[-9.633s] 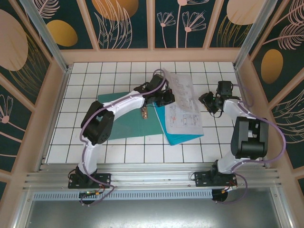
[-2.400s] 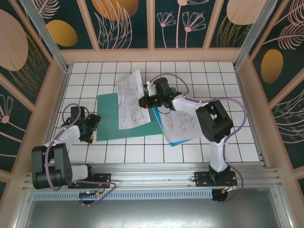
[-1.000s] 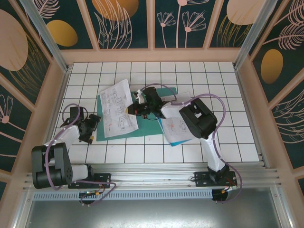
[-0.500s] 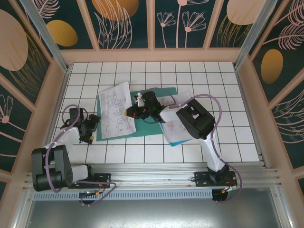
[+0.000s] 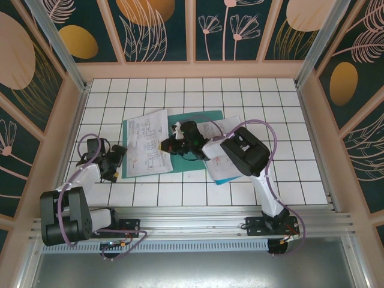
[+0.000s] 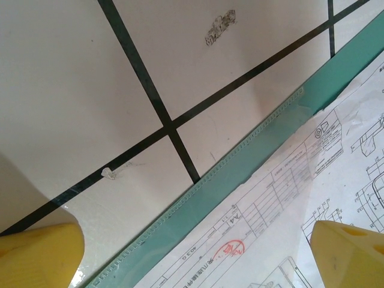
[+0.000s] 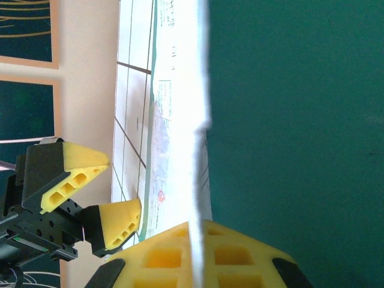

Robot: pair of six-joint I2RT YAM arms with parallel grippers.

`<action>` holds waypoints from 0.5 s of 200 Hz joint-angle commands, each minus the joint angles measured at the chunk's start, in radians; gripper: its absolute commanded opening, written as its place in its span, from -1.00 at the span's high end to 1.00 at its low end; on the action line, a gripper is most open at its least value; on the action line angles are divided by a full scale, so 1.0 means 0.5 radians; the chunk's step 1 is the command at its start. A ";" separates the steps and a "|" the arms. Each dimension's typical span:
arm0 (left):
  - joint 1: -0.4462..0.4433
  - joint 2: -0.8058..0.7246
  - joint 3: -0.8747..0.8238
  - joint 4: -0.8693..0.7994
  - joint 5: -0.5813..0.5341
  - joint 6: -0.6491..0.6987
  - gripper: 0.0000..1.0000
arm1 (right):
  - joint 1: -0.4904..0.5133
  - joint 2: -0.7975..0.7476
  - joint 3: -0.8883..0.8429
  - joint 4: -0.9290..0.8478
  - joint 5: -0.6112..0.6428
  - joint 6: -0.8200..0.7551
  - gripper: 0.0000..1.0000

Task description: Put the files into the folder

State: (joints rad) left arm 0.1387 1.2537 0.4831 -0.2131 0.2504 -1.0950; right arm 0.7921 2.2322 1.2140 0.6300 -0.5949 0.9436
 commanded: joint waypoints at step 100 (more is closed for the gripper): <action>-0.102 0.136 -0.204 0.410 0.604 -0.147 -0.95 | 0.022 0.040 -0.048 0.167 0.151 0.144 1.00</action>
State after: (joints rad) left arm 0.1398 1.2346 0.4614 -0.1879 0.2527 -1.1046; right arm 0.8051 2.2440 1.2053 0.6811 -0.5488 1.0126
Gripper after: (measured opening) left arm 0.977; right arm 0.055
